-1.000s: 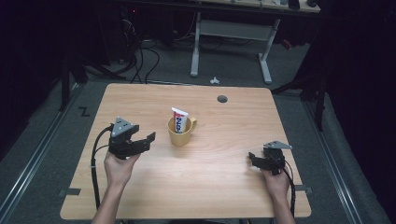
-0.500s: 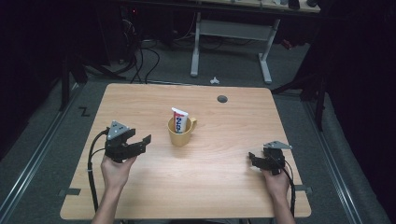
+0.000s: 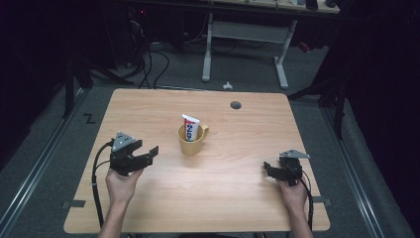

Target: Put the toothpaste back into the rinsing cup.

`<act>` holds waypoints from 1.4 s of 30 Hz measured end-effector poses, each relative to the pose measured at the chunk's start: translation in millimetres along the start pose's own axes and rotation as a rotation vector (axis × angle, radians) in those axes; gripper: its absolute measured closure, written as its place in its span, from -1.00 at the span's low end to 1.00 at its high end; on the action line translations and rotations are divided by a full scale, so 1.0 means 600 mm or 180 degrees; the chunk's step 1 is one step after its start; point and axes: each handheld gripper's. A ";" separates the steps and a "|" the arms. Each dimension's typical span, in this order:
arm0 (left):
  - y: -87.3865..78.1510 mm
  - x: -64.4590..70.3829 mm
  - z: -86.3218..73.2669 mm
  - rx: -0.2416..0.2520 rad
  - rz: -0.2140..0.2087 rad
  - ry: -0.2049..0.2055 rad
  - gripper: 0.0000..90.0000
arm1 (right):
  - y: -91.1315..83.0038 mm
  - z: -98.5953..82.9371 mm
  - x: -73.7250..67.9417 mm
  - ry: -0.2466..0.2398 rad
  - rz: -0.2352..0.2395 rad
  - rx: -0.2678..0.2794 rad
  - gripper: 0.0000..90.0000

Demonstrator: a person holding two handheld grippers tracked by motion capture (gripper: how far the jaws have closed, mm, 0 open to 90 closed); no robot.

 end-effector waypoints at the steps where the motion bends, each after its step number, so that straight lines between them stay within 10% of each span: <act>1: 0.000 0.000 -0.001 -0.0004 -0.0001 -0.0005 -0.26 | 0.000 0.000 0.000 0.0000 0.0000 0.0000 -0.37; 42: 0.024 -0.015 -0.053 -0.0202 0.0035 -0.0166 -0.30 | 0.000 0.000 0.000 0.0001 0.0000 -0.0001 -0.37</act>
Point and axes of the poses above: each handheld gripper's, and its own axes: y roughly forward along the jaws, z roughly out of its top, x roughly to its right, and after that the axes turned 4 degrees about z, right-handed
